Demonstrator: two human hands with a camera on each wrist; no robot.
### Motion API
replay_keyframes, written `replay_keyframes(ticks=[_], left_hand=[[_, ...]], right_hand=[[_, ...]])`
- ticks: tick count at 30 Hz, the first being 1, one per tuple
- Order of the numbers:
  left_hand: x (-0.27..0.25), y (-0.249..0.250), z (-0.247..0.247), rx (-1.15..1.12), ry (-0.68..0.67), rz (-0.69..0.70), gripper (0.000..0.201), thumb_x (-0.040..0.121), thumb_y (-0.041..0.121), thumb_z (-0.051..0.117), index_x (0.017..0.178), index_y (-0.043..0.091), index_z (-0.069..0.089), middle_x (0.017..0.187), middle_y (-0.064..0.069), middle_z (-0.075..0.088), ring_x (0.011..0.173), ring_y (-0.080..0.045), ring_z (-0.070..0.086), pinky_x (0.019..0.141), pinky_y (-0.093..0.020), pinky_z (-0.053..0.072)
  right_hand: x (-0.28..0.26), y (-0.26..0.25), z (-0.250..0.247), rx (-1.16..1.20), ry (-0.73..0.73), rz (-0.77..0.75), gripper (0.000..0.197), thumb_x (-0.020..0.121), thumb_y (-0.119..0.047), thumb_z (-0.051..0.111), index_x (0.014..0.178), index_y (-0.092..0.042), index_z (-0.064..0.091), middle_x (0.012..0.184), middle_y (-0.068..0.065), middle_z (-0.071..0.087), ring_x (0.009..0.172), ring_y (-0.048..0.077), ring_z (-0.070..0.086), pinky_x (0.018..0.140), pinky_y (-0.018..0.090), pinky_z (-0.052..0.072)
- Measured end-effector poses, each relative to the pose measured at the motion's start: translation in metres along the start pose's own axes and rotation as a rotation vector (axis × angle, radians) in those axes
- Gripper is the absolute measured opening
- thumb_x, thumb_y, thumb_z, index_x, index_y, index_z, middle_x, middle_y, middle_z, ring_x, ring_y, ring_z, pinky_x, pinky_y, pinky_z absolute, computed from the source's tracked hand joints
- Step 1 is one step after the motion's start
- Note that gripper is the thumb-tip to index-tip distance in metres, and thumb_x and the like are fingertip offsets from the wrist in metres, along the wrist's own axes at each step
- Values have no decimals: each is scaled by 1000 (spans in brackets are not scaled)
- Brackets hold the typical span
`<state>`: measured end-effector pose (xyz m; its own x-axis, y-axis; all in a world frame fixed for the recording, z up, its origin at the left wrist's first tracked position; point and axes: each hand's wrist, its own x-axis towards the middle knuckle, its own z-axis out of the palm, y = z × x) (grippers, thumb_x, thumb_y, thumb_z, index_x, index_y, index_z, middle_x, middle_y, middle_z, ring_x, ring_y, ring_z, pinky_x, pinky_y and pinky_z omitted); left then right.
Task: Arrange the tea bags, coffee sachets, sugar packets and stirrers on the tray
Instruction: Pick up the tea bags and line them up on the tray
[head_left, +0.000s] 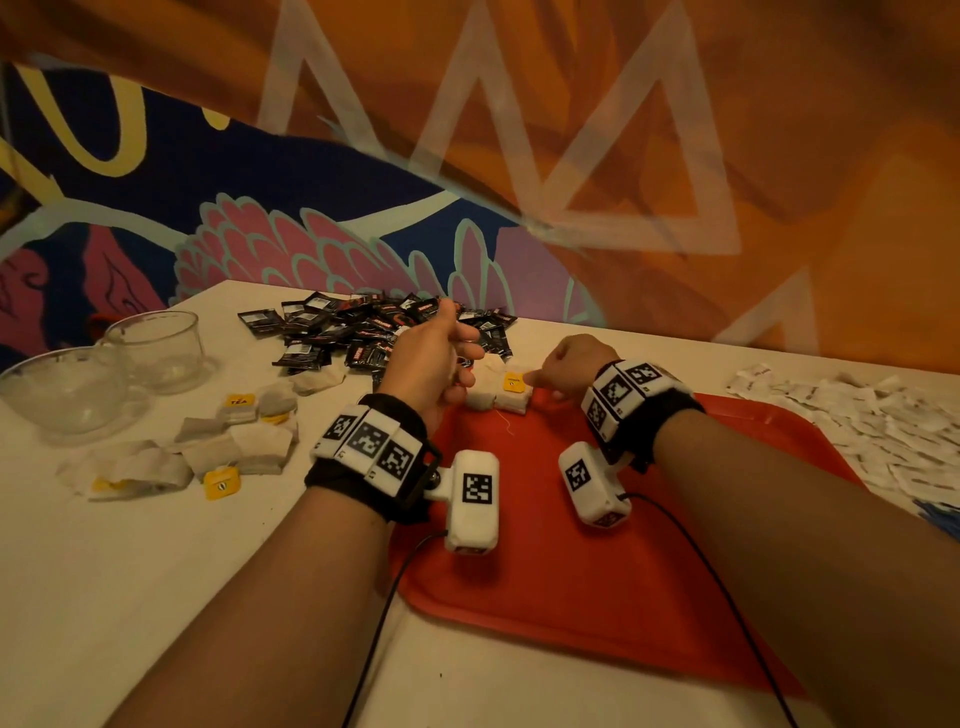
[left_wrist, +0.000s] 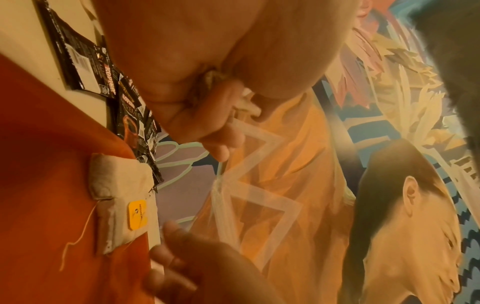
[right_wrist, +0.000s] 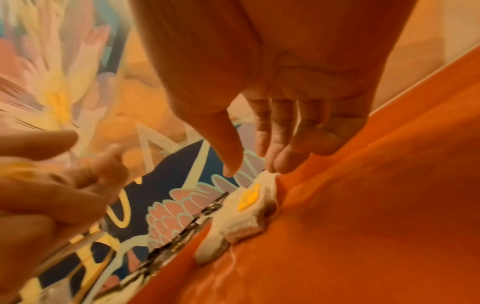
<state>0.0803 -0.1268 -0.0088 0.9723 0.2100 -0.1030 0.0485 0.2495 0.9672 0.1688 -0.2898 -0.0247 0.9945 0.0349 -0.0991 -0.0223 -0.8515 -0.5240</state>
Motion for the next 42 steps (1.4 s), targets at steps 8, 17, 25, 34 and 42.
replay_keyframes(ticks=[8, 17, 25, 34, 42], left_hand=[[-13, 2, 11, -73, -139, 6, 59, 102, 60, 27, 96, 10, 59, 60, -3, 48, 47, -13, 44, 34, -16, 25], [-15, -5, 20, 75, -264, 50, 64, 100, 64, 25, 106, 10, 58, 64, -3, 59, 47, -12, 54, 38, -19, 35], [-10, -10, 22, 419, 24, 453, 8, 93, 19, 66, 88, 23, 60, 97, 1, 62, 90, -14, 58, 81, -34, 52], [-19, -3, 20, 757, -268, 609, 26, 78, 31, 84, 92, 20, 64, 96, 5, 70, 96, -10, 65, 89, -29, 52], [-18, -9, 25, 721, -166, 675, 17, 84, 24, 78, 88, 26, 62, 100, 5, 67, 97, -10, 65, 90, -39, 53]], right_hand=[[-75, -24, -19, 521, 80, -480, 25, 86, -40, 72, 85, -15, 73, 79, 3, 73, 66, 9, 64, 58, 22, 50], [-85, -7, -14, 575, 178, -392, 22, 81, -19, 76, 62, -29, 71, 70, -12, 68, 71, 6, 61, 69, 31, 45], [-78, 10, -19, 693, 214, -240, 27, 79, -18, 76, 54, -25, 69, 60, -11, 63, 72, 11, 59, 68, 34, 43], [-85, 1, -22, 969, 95, -274, 17, 85, -6, 65, 69, -5, 73, 83, 25, 72, 79, 34, 71, 72, 39, 57], [-92, -4, -26, 1062, 84, -299, 21, 94, -13, 60, 79, -6, 72, 89, 20, 74, 89, 33, 72, 83, 39, 58]])
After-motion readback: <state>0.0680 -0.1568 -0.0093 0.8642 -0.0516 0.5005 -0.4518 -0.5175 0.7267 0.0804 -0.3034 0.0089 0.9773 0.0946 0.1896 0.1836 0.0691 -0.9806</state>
